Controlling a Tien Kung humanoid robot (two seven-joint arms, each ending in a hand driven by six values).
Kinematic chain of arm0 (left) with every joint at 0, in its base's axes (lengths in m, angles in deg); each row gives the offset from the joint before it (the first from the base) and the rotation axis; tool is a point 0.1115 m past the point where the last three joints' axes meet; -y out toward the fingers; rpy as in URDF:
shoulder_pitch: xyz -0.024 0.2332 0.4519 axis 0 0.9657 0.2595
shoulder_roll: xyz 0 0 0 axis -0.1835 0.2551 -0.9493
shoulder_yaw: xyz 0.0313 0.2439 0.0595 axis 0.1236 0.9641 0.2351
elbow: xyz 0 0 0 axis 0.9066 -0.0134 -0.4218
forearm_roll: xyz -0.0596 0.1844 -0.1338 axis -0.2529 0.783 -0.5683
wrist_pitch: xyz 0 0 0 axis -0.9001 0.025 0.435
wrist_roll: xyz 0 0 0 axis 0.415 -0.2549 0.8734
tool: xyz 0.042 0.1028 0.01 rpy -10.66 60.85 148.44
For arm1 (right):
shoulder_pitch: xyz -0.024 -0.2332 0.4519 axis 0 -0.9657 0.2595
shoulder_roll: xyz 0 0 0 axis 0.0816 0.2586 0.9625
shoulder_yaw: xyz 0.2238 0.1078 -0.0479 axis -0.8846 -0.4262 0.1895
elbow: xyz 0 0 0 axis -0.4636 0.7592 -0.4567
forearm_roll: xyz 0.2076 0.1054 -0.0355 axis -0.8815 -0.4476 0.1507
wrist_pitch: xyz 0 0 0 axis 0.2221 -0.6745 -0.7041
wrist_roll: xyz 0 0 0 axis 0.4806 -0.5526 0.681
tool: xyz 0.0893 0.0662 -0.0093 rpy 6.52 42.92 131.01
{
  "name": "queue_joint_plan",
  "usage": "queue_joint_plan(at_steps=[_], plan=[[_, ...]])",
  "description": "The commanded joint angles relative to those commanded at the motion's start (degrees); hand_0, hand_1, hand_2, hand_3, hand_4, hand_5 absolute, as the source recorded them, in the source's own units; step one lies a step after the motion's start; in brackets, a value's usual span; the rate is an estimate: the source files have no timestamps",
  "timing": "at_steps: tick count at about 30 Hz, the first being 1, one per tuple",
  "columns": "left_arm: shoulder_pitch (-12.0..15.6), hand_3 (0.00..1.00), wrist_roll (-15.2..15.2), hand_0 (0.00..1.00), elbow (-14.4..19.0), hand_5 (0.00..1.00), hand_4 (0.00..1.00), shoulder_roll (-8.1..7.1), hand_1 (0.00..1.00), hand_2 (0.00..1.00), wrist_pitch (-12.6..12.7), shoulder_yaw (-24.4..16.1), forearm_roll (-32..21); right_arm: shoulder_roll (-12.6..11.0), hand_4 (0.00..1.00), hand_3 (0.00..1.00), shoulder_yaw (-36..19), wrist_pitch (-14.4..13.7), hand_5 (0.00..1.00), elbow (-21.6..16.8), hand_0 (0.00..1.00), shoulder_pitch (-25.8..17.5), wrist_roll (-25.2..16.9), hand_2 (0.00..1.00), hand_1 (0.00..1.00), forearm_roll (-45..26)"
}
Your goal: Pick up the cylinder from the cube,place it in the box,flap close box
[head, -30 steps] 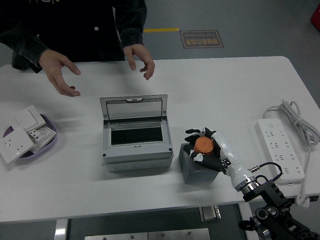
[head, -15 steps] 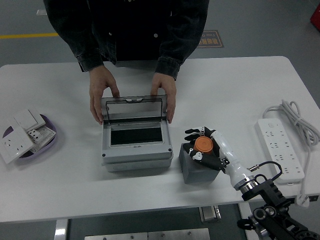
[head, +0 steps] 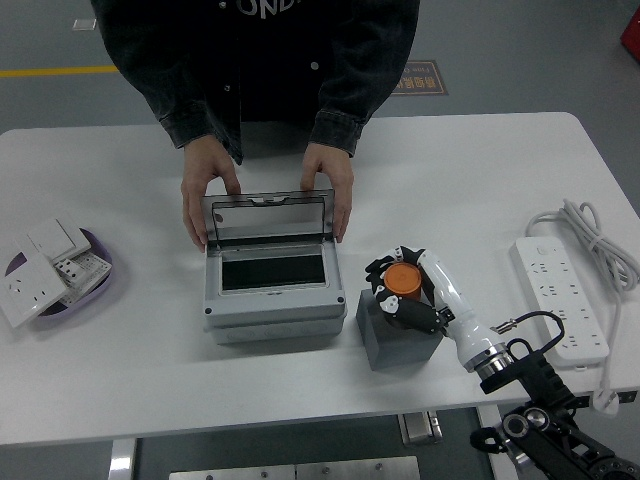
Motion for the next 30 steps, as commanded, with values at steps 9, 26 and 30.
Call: queue_joint_plan(at_steps=[9,26,30], plan=[[0.2,0.662,-0.3,0.640,0.0,0.290,0.706,0.14,0.669,0.596,0.1,-0.5,0.3,1.2,0.002,0.282,2.8,0.1,0.002,-0.5,0.290,6.0,3.9,0.296,0.244,2.5],[-0.4,0.665,-1.1,0.640,0.0,0.305,0.719,-0.25,0.669,0.597,0.0,-1.3,2.0,13.2,0.002,0.269,17.3,8.7,0.002,5.5,0.220,26.7,24.6,0.277,0.223,29.4],[-0.4,0.666,-1.2,0.640,0.0,0.310,0.723,-0.37,0.669,0.598,0.0,-1.4,2.1,14.0,0.002,0.271,18.3,11.5,0.002,6.8,0.243,29.7,27.9,0.276,0.229,35.1]])
